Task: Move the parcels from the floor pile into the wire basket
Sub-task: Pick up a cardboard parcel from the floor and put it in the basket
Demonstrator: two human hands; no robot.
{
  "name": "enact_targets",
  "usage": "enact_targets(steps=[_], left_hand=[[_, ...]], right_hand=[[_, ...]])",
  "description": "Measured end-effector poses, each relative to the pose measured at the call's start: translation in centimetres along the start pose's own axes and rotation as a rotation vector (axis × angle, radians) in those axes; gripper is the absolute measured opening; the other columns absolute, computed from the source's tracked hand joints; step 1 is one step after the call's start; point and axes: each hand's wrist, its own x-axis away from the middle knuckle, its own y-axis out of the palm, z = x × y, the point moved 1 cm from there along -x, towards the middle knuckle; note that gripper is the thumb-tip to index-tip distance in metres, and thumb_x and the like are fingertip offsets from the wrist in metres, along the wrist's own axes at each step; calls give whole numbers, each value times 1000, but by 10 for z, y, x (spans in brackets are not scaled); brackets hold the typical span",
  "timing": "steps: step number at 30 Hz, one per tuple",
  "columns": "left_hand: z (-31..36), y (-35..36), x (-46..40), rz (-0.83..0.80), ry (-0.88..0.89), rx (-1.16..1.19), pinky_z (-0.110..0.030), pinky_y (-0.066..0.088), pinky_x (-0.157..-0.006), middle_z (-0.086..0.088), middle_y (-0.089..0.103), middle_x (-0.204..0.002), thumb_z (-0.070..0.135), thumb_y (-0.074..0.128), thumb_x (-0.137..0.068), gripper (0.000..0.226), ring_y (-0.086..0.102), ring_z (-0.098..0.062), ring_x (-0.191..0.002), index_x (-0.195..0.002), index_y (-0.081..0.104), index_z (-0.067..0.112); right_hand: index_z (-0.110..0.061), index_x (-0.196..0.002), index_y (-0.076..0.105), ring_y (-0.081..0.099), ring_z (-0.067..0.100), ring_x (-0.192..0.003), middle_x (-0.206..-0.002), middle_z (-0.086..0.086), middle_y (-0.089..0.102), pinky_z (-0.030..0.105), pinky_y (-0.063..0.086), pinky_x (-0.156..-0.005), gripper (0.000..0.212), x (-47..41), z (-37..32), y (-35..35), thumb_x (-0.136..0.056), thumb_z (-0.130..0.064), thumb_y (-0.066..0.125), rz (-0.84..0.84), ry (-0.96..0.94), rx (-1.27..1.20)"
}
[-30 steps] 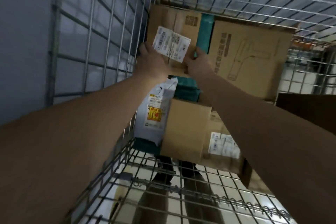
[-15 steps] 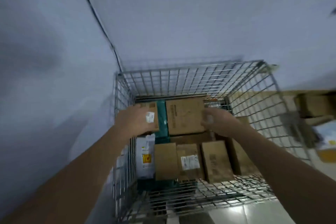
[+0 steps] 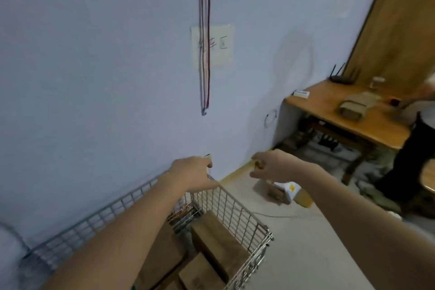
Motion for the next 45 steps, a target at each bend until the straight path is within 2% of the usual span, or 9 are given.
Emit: enact_targets(steps=[6,11,17,22,26,29,35,40,45], left_hand=[[157,-23,-58,42,134,-6,-39,52,-93,5,62,-138,74,54,-83,73,61,-20,-119,-146,49,36],[226,-32,-90,39,162,-20,-38,51,-96,5,60,-142,70,53,-85,72,60,-21,-123,-147,49,35],[267,-30,-167,14,175,-41,-37,52,-93,4,63,-138,69,54,-82,71,62,-21,-120,-144,52,35],[306,-23,-249,-20,249,-50,-36,50,-85,5,64,-135,72,53,-82,72,63,-22,-115,-144,51,35],[330,-23,-303,-38,276,-47,-35,48,-83,5,64,-131,69,55,-84,69,63,-22,-114,-144,50,35],[340,-24,-339,-51,271,-40,-36,49,-86,5,63,-134,67,55,-85,69,62,-22,-116,-145,49,35],[358,-26,-412,-72,183,-43,-37,49,-97,3,60,-141,65,55,-87,68,60,-22,-124,-147,48,35],[376,-22,-462,-73,61,9,-37,49,-97,4,60,-142,65,55,-88,66,59,-22,-125,-147,49,35],[378,-11,-493,-101,-74,92,-36,51,-93,6,64,-131,63,57,-87,57,62,-21,-118,-134,57,32]], right_hand=[[-33,-153,42,63,20,-105,-127,-1,64,34,57,-87,70,69,144,-59,-94,-67,57,97,96,23],[-31,-153,43,62,17,-100,-120,-4,62,32,57,-84,70,84,230,-72,-94,-65,58,68,141,36],[-30,-153,42,61,17,-105,-129,-2,63,30,54,-86,71,55,302,-78,-93,-65,59,85,177,4],[-28,-151,44,62,19,-103,-120,-1,64,31,52,-80,67,25,358,-86,-95,-62,58,71,235,19],[-29,-153,44,61,22,-119,-137,0,62,37,53,-97,69,-1,404,-94,-94,-63,59,39,281,-1],[-29,-152,45,61,21,-119,-138,-1,61,35,53,-95,68,-27,438,-101,-94,-63,60,20,292,-6],[-27,-152,45,62,19,-116,-135,-1,63,32,53,-91,67,-97,503,-120,-96,-61,59,-5,225,26],[-29,-152,45,63,18,-113,-132,-2,63,26,50,-83,66,-169,554,-141,-96,-60,59,-48,106,65],[-26,-153,44,61,20,-121,-139,0,60,29,53,-94,63,-240,581,-161,-99,-54,59,-126,-21,102]])
